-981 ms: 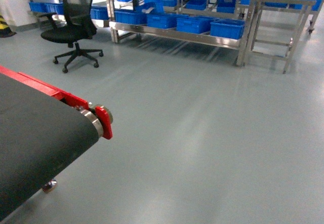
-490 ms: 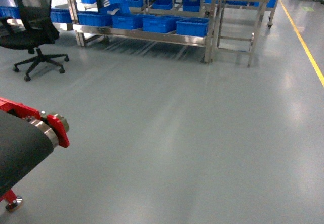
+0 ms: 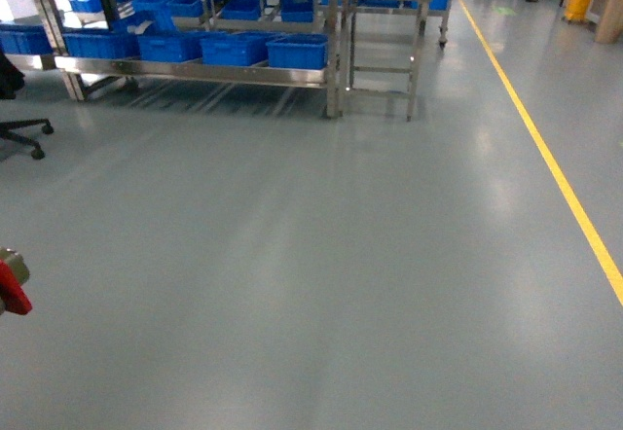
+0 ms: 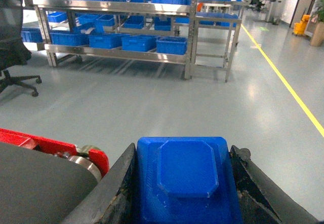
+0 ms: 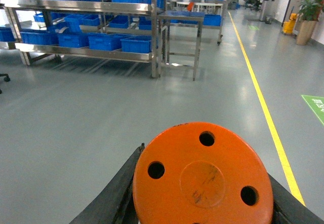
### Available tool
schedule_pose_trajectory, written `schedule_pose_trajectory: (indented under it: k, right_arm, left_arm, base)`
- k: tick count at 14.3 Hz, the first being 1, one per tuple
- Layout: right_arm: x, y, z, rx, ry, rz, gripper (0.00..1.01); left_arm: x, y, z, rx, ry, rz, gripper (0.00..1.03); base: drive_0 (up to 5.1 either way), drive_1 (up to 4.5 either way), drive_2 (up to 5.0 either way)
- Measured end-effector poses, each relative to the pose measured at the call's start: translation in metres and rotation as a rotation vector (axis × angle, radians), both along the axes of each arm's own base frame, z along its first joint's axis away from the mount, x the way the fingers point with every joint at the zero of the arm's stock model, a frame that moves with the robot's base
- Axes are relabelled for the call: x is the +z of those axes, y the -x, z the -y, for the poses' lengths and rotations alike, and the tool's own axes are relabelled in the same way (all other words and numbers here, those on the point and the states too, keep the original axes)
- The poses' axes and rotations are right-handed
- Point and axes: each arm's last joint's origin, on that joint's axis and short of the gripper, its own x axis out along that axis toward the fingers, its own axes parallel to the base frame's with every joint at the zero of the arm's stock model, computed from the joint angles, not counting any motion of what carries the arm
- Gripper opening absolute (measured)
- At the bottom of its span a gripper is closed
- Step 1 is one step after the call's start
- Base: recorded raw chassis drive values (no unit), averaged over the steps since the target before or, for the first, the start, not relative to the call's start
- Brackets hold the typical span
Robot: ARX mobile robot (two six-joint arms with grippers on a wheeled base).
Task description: Sort blue parts and orange caps into right shelf containers
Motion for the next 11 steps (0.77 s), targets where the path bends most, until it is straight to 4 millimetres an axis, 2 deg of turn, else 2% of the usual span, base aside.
schedule_pose_trajectory:
  k: [7,11]
  right_arm:
    - [0.0,0.0,0.0001,-0.001,0.0,0.0,0.45]
    - [0.0002,0.0,0.0,0.0,0.0,0.002,0.45]
  left_arm:
    - [0.0,0.0,0.0,0.0,0.0,0.0,0.43]
    - [0.0,0.0,0.0001,-0.001,0.0,0.0,0.43]
  base:
    - [-1.5,-1.54,-1.5]
    - [0.7,3.7,-4.4]
